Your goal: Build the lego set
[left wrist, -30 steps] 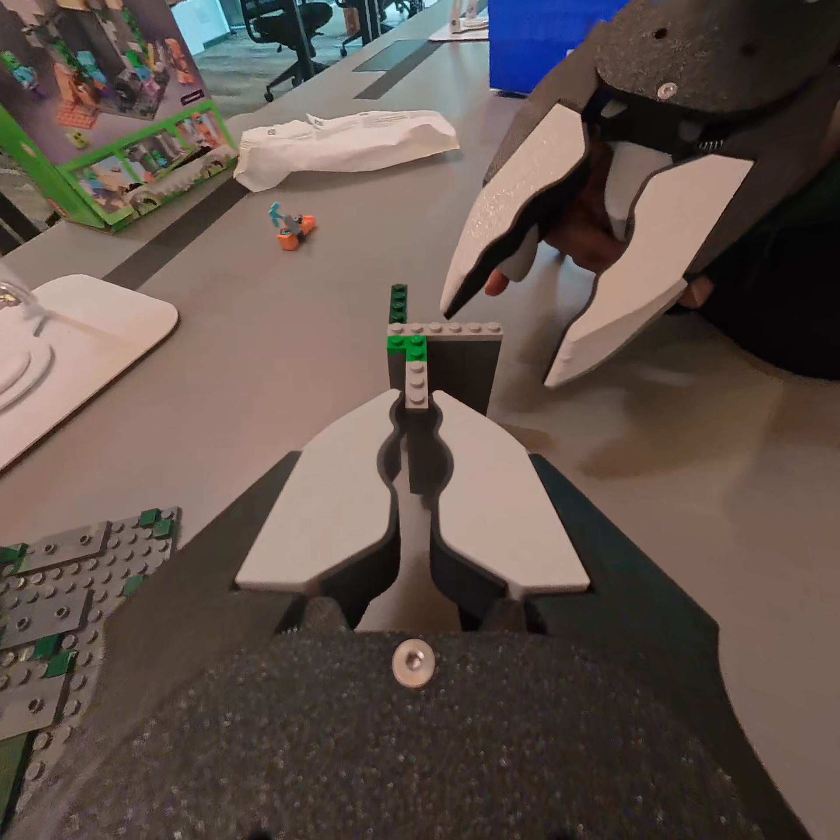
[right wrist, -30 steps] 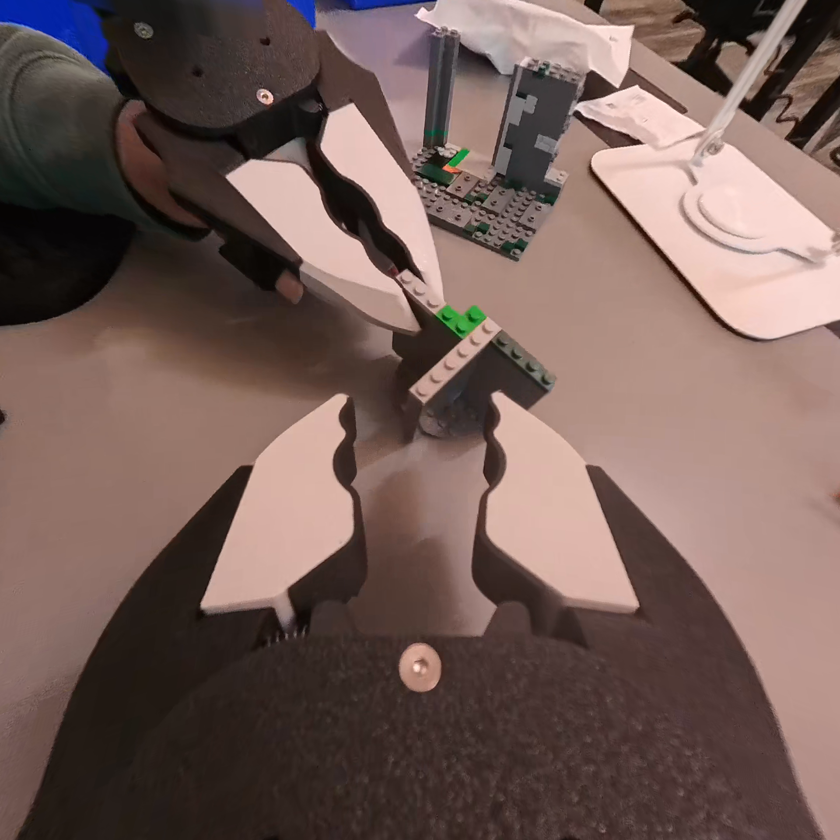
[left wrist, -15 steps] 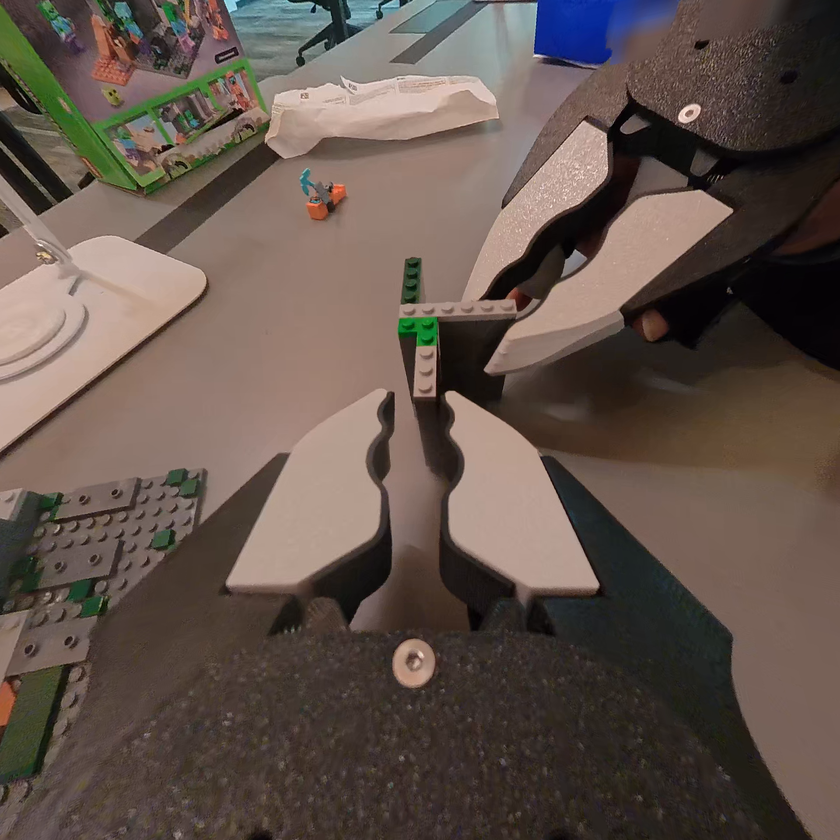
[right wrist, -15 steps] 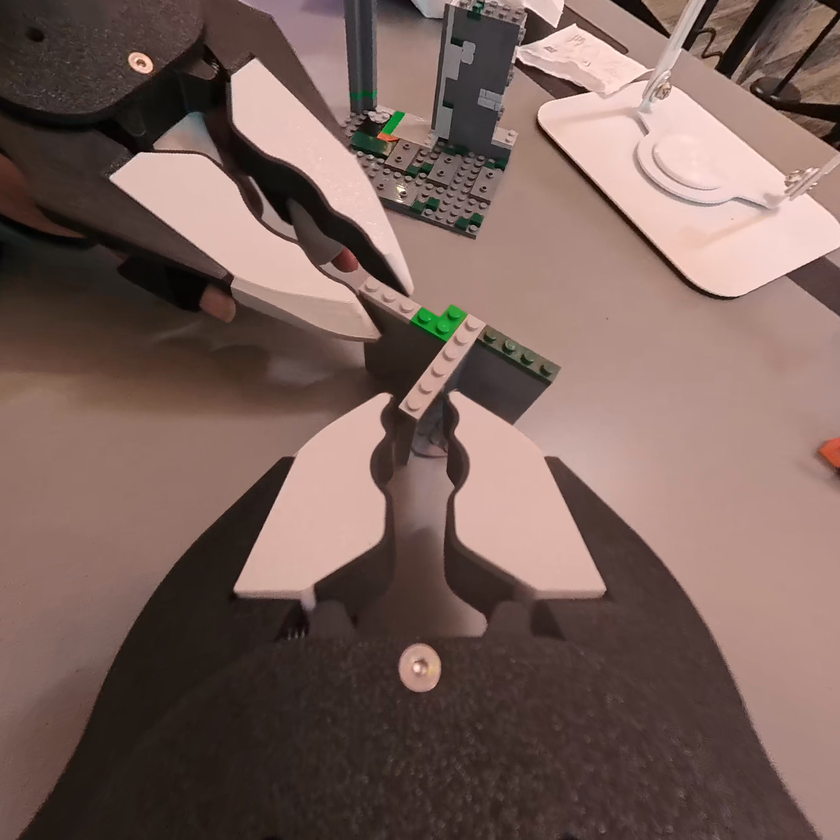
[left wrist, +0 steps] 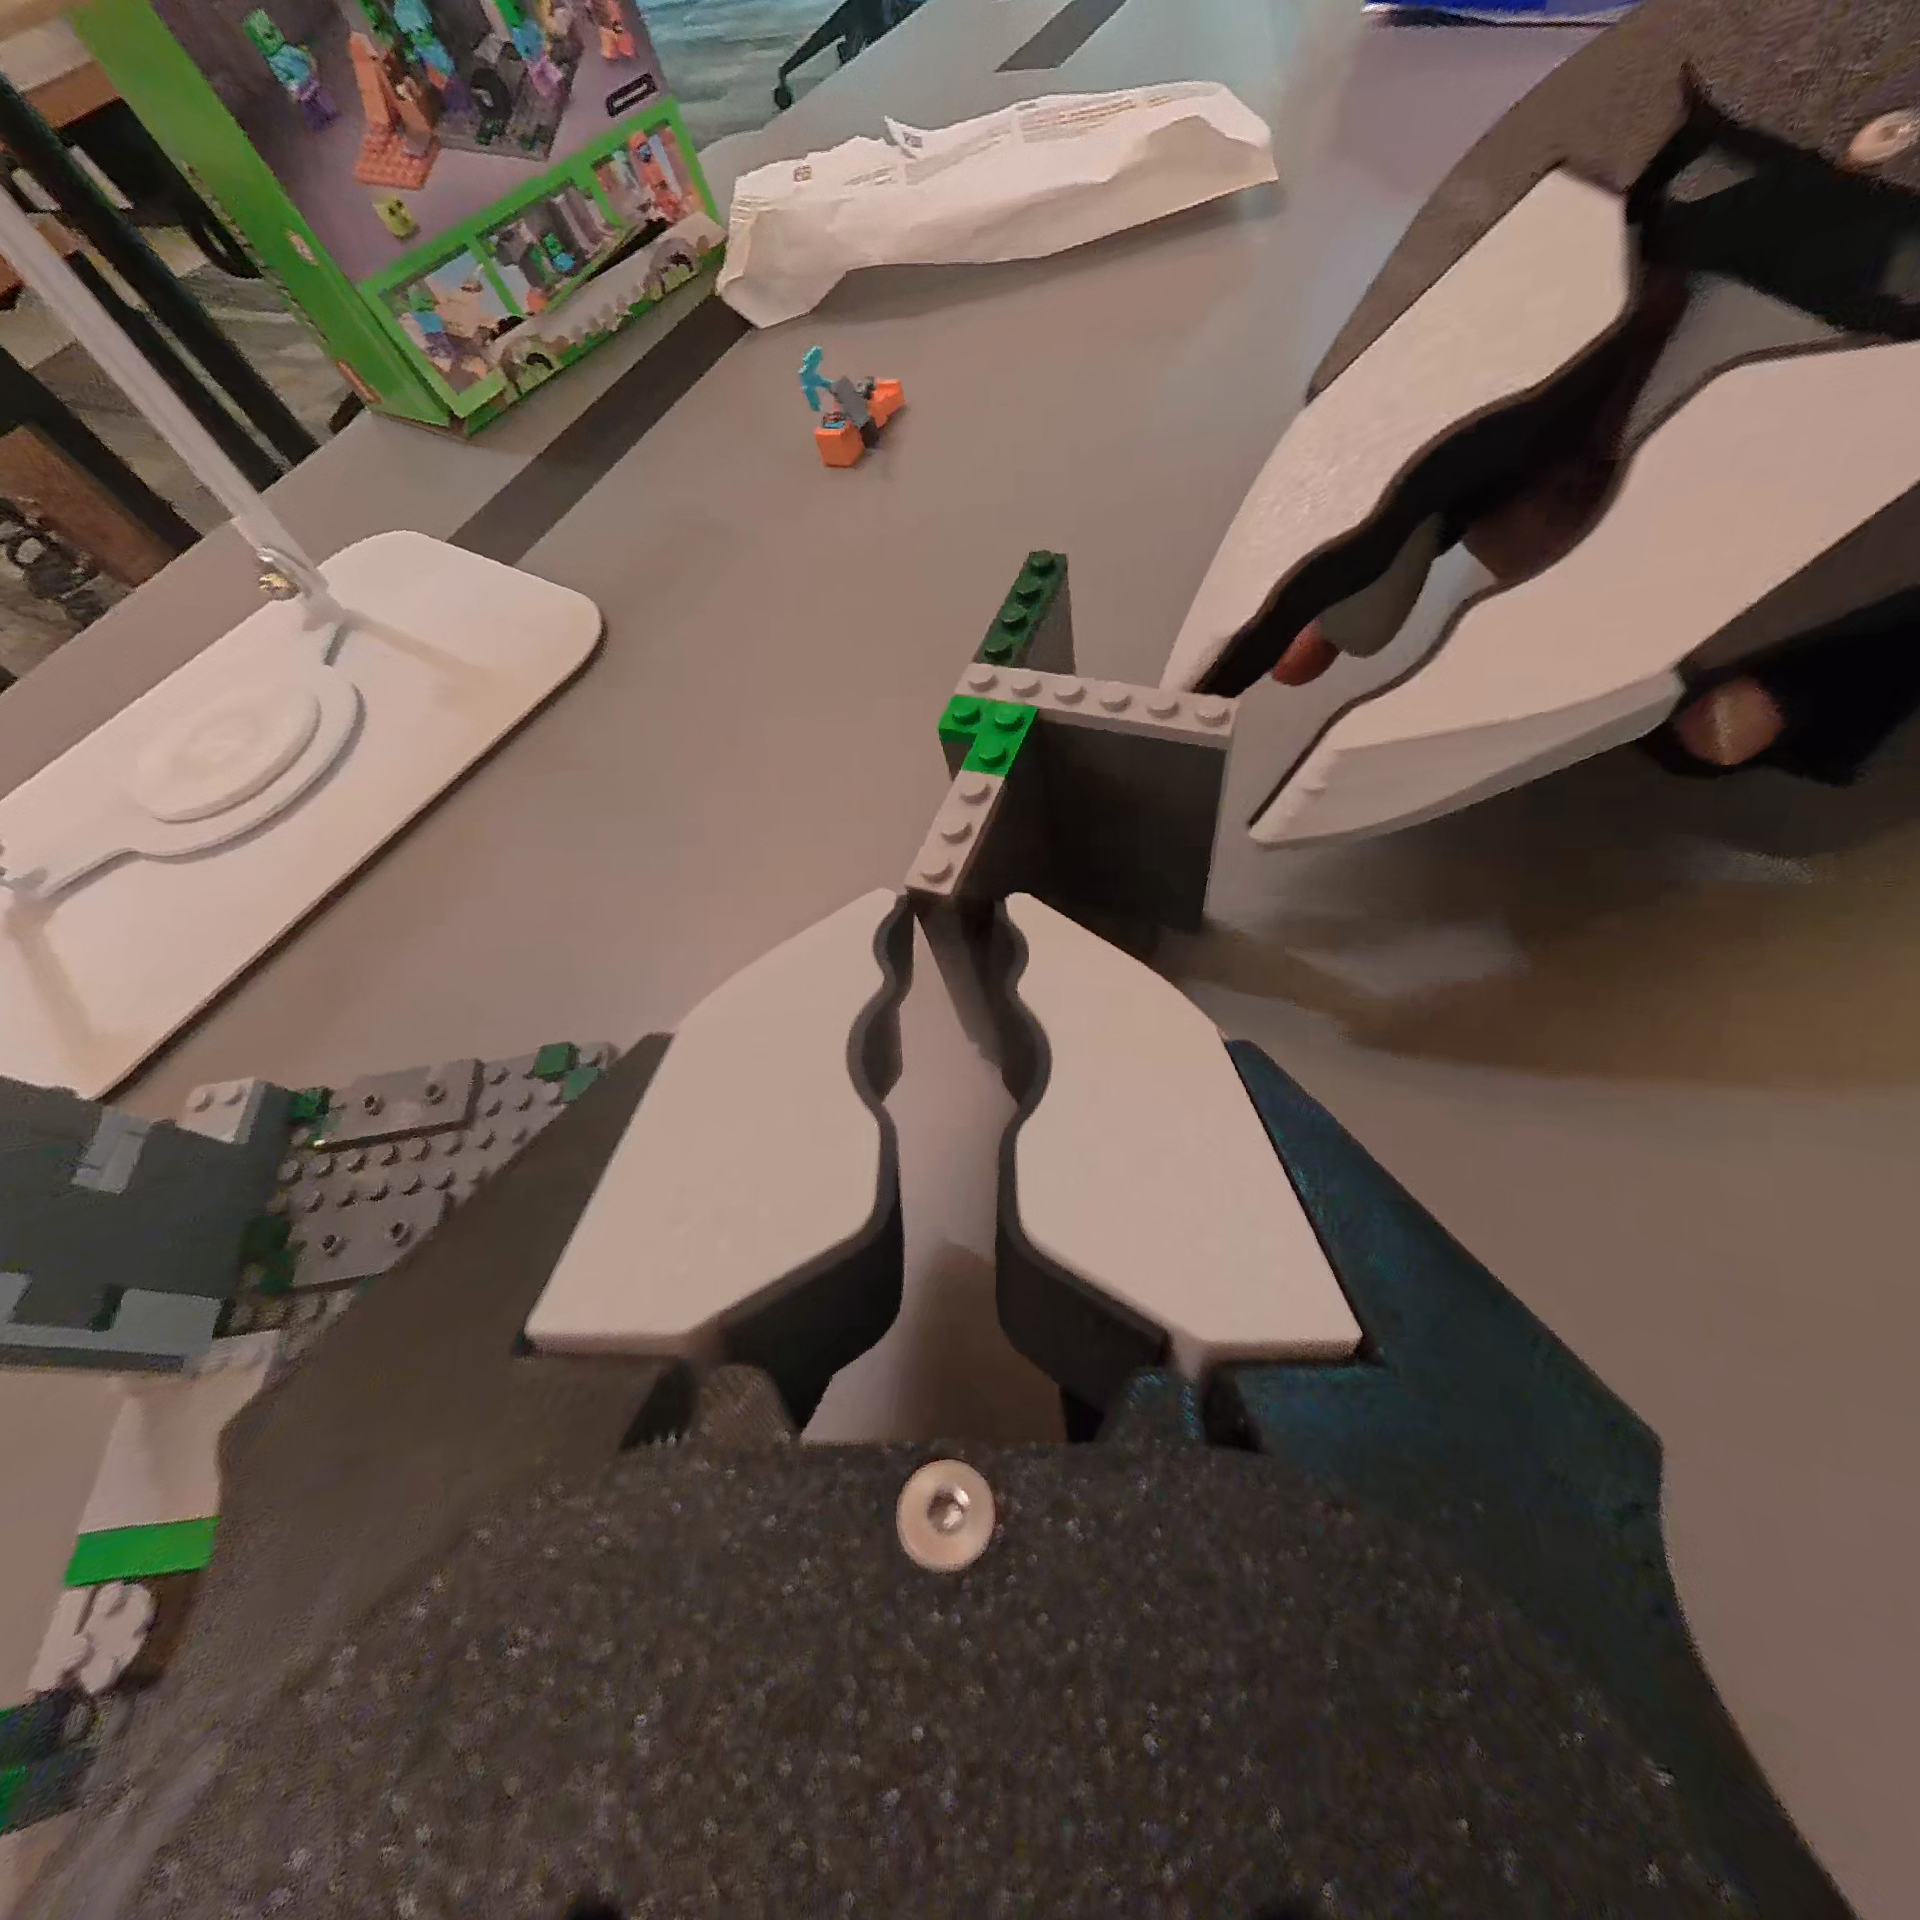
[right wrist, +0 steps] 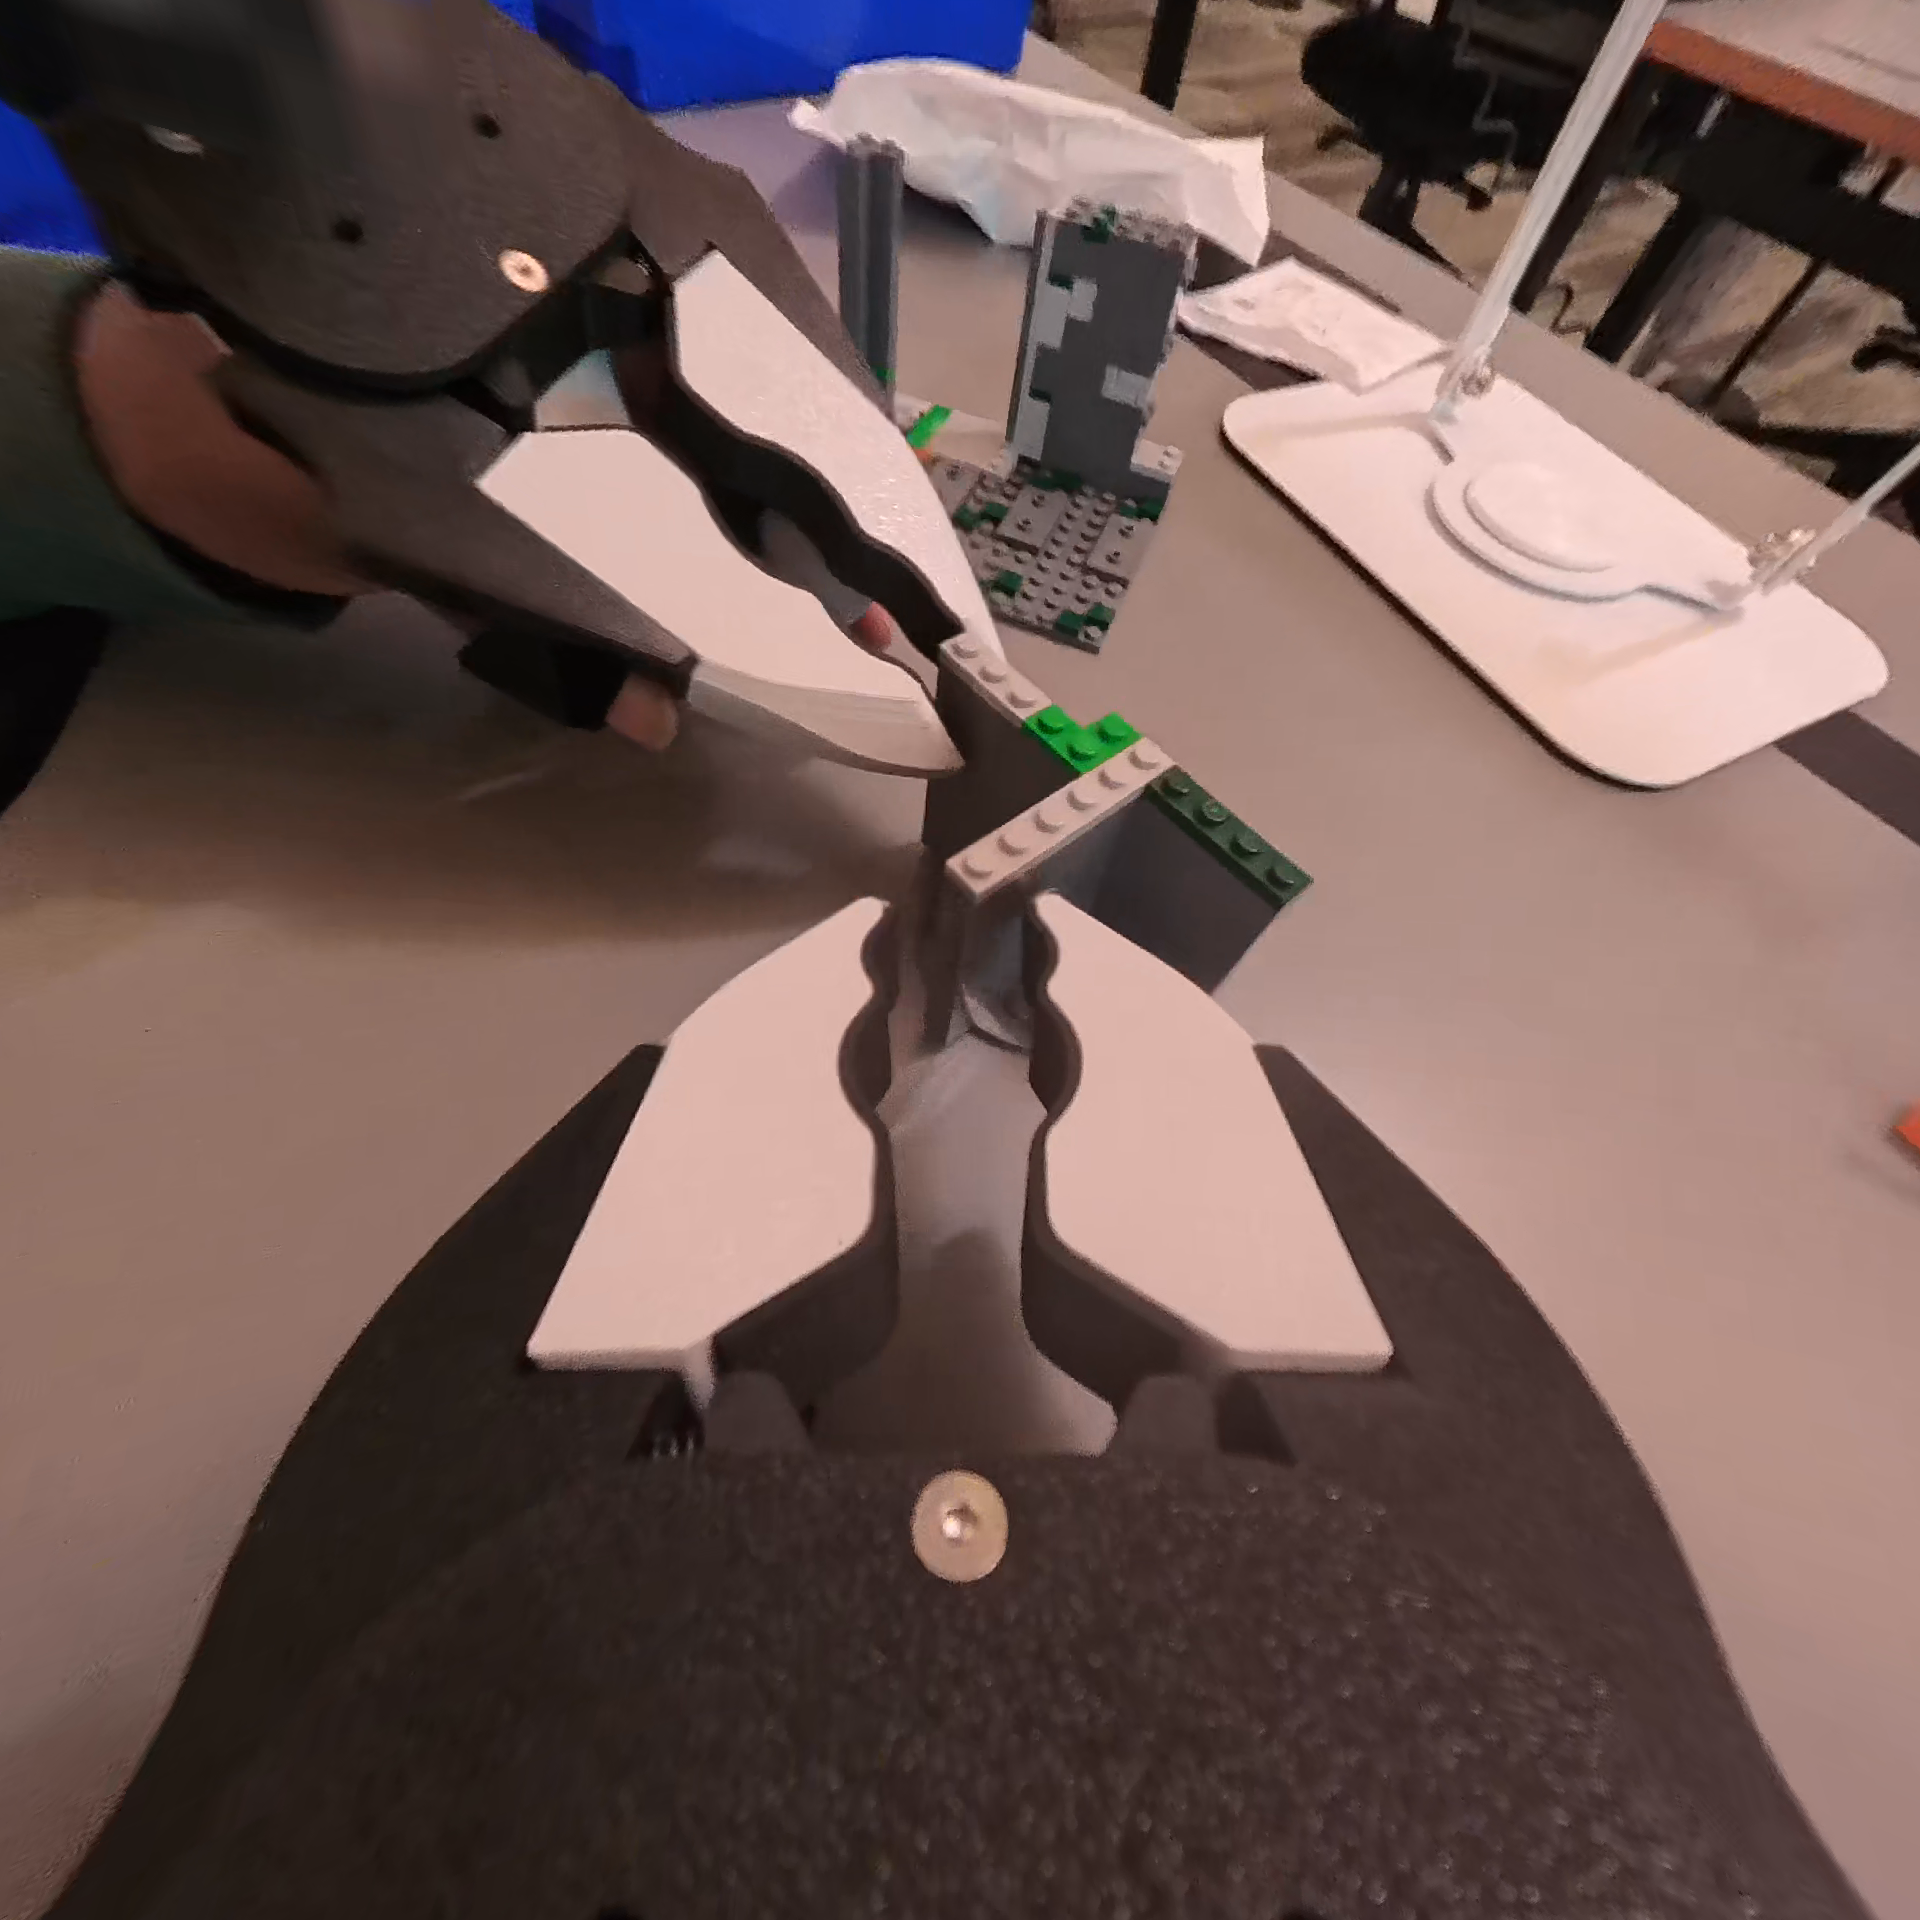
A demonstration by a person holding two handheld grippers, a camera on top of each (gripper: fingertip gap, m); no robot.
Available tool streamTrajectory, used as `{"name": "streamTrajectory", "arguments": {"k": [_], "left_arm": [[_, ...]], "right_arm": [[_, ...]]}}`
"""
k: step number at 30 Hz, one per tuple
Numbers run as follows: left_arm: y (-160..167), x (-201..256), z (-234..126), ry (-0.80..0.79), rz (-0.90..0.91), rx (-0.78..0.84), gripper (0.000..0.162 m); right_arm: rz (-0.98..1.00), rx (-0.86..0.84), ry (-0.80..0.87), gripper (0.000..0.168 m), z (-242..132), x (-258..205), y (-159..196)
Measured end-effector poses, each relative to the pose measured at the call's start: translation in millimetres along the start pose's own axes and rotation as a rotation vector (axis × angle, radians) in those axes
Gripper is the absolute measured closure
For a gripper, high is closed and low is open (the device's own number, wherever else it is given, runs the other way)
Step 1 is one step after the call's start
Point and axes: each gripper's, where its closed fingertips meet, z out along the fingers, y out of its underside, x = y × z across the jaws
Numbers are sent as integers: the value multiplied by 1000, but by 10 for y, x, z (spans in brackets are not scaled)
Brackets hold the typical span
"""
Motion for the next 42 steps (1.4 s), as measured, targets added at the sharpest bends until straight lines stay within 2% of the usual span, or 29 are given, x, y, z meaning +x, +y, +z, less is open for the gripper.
{"name": "streamTrajectory", "arguments": {"k": [6, 10, 12, 14, 17, 18, 24, 30, 33, 37, 42], "left_arm": [[-29, -126, -88, -57, 5, 30, 145], [-176, -125, -260, -75, -29, 102, 147], [-280, -133, -357, -101, -43, 153, 152], [-359, -137, -436, -129, -40, 188, 157], [-434, -134, -516, -156, -55, 230, 162], [-446, -138, -534, -166, -68, 238, 162], [-553, -277, -512, -224, -114, 262, 162], [-840, -668, -391, -306, -162, 318, 162], [-921, -858, -313, -312, -187, 342, 162], [-748, -992, -218, -340, -194, 360, 162], [-519, -1002, -122, -349, -218, 321, 162]], "right_arm": [[16, 178, -54, 146, -188, 38, -231], [77, 246, 9, 134, -329, 228, -307], [92, 265, 49, 134, -373, 325, -321], [97, 281, 78, 139, -399, 391, -331], [76, 300, 126, 165, -423, 452, -345], [65, 308, 149, 168, -430, 476, -360], [50, 379, 209, 168, -427, 732, -733], [71, 426, 254, 168, -276, 1204, -1150], [115, 435, 248, 168, -180, 1324, -1041], [77, 350, 251, 168, -63, 1338, -663], [125, 364, 228, 168, -37, 1360, -656]]}}
